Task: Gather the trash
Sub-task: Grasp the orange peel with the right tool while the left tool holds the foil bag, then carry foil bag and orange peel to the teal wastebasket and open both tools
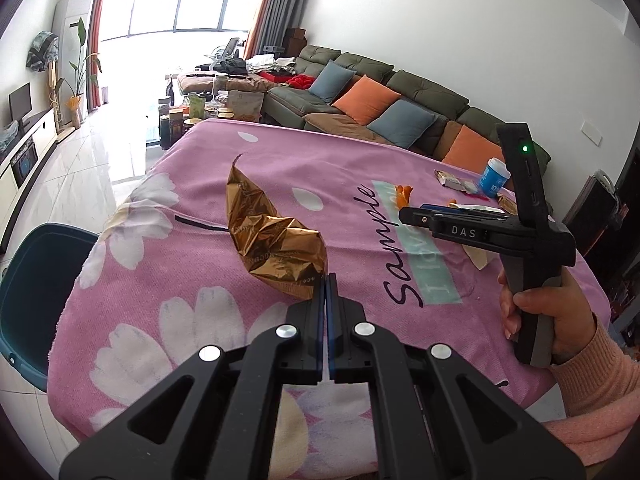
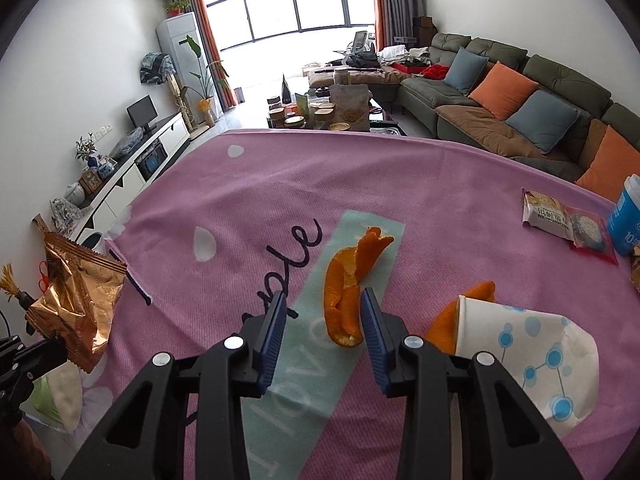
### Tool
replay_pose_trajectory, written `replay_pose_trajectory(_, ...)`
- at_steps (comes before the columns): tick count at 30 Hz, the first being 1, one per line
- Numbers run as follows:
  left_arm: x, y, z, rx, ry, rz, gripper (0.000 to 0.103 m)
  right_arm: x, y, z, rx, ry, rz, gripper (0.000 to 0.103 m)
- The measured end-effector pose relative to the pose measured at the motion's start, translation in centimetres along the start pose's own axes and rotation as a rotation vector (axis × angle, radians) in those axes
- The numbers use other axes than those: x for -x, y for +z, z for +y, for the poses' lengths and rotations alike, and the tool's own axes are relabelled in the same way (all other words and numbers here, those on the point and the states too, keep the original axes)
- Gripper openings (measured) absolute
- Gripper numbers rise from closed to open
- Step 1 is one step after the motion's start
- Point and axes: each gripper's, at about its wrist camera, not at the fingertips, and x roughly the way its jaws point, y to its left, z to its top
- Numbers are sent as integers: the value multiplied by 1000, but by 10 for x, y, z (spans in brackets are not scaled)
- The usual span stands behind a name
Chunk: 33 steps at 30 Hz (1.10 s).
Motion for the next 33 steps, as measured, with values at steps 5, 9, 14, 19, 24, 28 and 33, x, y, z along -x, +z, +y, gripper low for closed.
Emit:
replay_pose_trajectory(5, 2, -4, 9, 9, -1, -3, 1, -9, 0, -3, -15, -11, 39, 16)
replay_pose_trajectory(9, 4, -5, 15, 19, 2, -10, 1, -3, 0, 2, -9, 8, 18, 15)
replay_pose_trajectory(14, 10, -5, 20, 25, 11, -22, 1, 11, -3, 18, 11, 110, -17, 15)
replay_pose_trajectory(19, 20, -8, 28, 27, 29, -34, 1, 35, -2, 47, 61, 246, -66, 15)
replay_pose_trajectory(24, 30, -9, 34, 31, 48, -45, 1, 49, -4, 79, 117, 357, -86, 15)
replay_pose_trajectory(28, 38, -10, 37, 37, 64, -55, 1, 53, -5, 101, 153, 409, -79, 15)
replay_pose_trajectory(33, 49, -11, 44, 46, 87, -68, 1, 51, -6, 121, 186, 453, -65, 15)
